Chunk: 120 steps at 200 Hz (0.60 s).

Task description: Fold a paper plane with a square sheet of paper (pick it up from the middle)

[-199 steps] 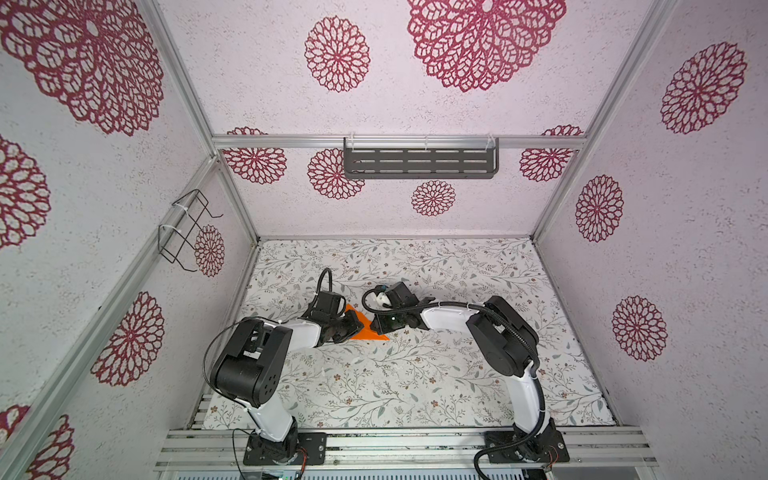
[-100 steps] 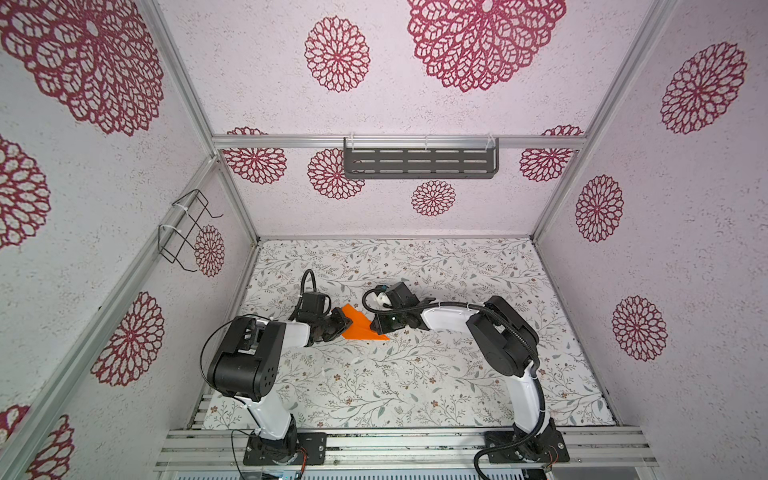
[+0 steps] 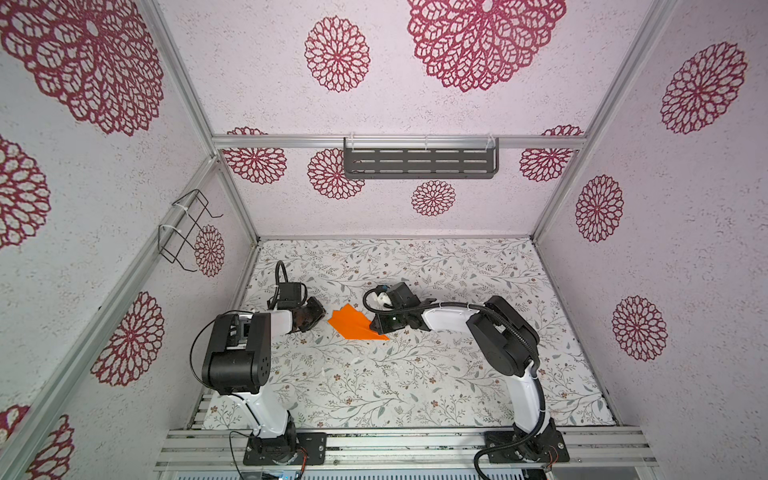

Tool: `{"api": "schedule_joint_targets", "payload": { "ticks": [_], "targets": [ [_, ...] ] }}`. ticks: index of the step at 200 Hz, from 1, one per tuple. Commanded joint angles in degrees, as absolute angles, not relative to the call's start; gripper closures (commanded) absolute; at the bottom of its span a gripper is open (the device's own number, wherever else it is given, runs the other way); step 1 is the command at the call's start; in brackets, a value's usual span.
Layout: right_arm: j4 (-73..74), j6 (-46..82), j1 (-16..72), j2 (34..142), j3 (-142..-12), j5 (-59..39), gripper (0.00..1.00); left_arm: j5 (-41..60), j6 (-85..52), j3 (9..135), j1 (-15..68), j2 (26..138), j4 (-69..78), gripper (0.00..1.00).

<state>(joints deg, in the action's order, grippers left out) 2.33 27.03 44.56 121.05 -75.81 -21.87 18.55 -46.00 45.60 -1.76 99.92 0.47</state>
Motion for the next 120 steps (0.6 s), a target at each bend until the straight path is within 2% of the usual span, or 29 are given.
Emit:
{"api": "schedule_joint_targets", "payload": {
  "ticks": [1,25,40,58,101,120],
  "targets": [
    [0.98,28.37,43.77,118.51,-75.09,-22.48,0.84,19.44,-47.18,46.04,-1.0,93.21,-2.98,0.79],
    [6.1,28.66,43.2,114.62,-74.7,-24.29,0.76,20.11,-49.98,43.79,0.71,86.53,-3.47,0.66],
    [8.53,27.57,42.57,113.36,-74.12,-25.64,0.67,20.46,-52.25,41.63,1.8,83.45,-3.11,0.56],
    [8.28,23.72,41.94,113.46,-74.34,-26.71,0.6,21.48,-54.96,39.03,3.04,81.39,-1.28,0.51],
    [2.27,16.44,40.31,116.95,-78.62,-28.86,0.55,22.32,-58.13,35.03,6.78,81.07,3.59,0.31],
    [2.02,16.19,39.75,117.16,-78.9,-29.25,0.55,22.78,-58.24,34.06,8.88,82.36,6.55,0.29]
  ]
}}
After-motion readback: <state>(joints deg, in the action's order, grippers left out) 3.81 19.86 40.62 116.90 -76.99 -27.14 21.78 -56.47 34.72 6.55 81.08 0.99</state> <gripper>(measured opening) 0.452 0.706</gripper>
